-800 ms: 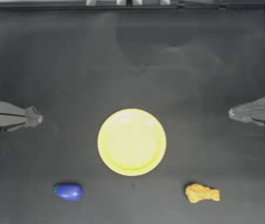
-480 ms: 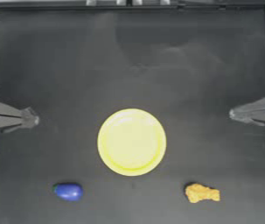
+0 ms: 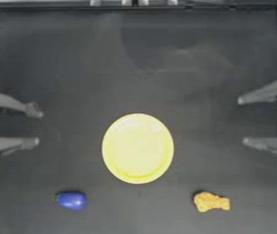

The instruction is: Put brown chicken wing on plate

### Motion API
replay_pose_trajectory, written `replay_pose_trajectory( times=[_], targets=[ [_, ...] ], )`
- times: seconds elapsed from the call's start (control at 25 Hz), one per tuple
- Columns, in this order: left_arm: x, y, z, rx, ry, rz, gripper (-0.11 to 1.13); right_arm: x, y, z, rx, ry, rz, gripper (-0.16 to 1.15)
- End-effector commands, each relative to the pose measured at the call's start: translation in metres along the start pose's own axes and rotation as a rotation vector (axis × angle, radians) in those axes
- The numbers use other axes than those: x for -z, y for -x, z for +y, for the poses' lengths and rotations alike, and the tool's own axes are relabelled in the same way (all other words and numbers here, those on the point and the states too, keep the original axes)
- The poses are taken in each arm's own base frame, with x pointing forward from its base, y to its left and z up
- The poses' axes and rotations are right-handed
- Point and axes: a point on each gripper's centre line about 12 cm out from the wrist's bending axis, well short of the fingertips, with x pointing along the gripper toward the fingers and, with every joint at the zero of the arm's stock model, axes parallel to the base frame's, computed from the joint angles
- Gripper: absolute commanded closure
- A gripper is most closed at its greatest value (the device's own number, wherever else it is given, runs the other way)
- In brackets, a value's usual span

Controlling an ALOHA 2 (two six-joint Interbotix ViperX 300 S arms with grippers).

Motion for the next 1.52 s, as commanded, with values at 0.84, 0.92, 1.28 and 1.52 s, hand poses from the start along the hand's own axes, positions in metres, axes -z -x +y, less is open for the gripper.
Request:
replay_pose_trajectory(
  times=[0.84,0.92,1.28,1.52],
  targets=[
    [-0.003,-0.002,0.004,-0.022,0.01,0.046,-0.01,-0.021,-0.042,0.019,-0.051,-0.074,0.906,0.0],
    [-0.002,-0.002,0.005,-0.026,0.011,0.049,-0.01,-0.02,-0.048,0.024,-0.037,-0.051,0.97,0.0],
    [0.0,-0.002,0.006,-0.033,0.009,0.066,-0.01,0.007,-0.067,0.06,0.017,-0.033,1.125,0.0],
    [0.001,-0.001,0.006,-0.033,0.011,0.066,-0.01,0.029,-0.075,0.082,0.033,-0.079,1.203,0.0]
  ],
)
